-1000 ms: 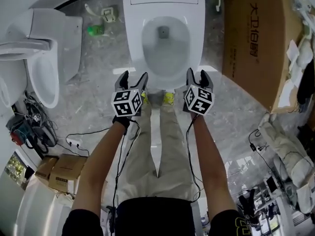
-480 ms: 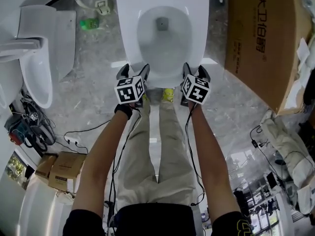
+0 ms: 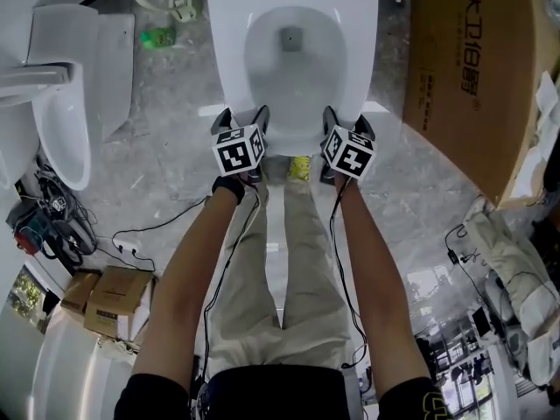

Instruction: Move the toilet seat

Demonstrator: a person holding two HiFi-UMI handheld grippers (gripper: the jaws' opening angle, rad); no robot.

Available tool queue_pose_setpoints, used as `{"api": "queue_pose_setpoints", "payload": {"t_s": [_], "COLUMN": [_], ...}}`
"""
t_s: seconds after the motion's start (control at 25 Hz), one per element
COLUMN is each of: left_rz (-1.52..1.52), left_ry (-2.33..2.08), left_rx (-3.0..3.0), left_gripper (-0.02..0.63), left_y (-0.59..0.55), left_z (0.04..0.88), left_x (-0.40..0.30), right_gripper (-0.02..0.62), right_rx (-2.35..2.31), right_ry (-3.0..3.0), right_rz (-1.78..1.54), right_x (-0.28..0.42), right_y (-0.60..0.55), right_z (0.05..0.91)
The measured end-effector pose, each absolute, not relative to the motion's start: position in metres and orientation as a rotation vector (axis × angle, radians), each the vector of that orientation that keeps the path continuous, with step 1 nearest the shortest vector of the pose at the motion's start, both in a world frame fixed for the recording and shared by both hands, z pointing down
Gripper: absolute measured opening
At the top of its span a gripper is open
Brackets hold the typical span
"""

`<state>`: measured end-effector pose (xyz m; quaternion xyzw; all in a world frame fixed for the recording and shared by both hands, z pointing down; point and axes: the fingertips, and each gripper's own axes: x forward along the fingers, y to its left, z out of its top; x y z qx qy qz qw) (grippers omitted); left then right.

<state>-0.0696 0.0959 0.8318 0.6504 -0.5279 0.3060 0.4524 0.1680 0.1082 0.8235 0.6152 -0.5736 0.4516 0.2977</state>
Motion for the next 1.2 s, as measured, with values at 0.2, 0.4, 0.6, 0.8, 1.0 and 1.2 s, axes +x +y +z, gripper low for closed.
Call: {"api": "queue_pose_setpoints", "payload": {"t_s": [0.2, 0.4, 0.6, 0.8, 1.0, 1.2], "left_rz": [0.761, 0.814, 0.837, 0.843, 0.847, 0.831], "left_ry": [-1.333, -1.327, -1.328, -1.355, -1.341, -1.353], "left_rx": [1.584, 1.529, 1.503, 1.511, 1.498, 1.505], "left_gripper": [0.388, 0.387, 0.38, 0.377, 0.369, 0.348], "left_y": [0.095, 0.094, 0.095, 0.095, 0.097, 0.096], "left_z": [0.835, 0.836, 0.835, 0.833, 0.828, 0.814], "left_x": [-0.07, -0.072, -0.073, -0.073, -0.07, -0.07], "right_gripper": [0.348, 0.341, 0.333, 0.332, 0.327, 0.327], "right_rx": [1.639, 1.648, 1.661, 1.65, 1.669, 1.68], "right_ry": [-1.515, -1.486, -1.461, -1.439, -1.422, -1.416], "right_rz": [1.241, 1.264, 1.283, 1.301, 1.311, 1.316], "right_x": [0.167, 0.168, 0.168, 0.17, 0.171, 0.171], "right_y": [0.109, 0.107, 0.109, 0.109, 0.111, 0.112], "right_z": [0.827, 0.825, 0.826, 0.825, 0.818, 0.805]}}
